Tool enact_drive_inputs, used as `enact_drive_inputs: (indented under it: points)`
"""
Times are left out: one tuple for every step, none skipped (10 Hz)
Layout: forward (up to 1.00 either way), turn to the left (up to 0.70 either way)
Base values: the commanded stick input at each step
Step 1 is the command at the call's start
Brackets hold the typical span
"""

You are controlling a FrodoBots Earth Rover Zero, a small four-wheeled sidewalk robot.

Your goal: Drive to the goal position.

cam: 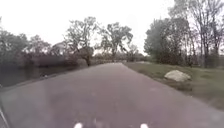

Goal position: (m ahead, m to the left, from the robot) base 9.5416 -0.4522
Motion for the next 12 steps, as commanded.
enact_drive_inputs:
  points:
    - [1.0, 0.0]
    - [1.0, 0.0]
    - [1.0, 0.0]
    - [1.0, 0.0]
    - [1.0, 0.0]
    - [1.0, 0.0]
    - [1.0, 0.0]
    - [1.0, 0.0]
    - [1.0, 0.0]
    - [1.0, 0.0]
    - [1.0, 0.0]
    - [1.0, 0.0]
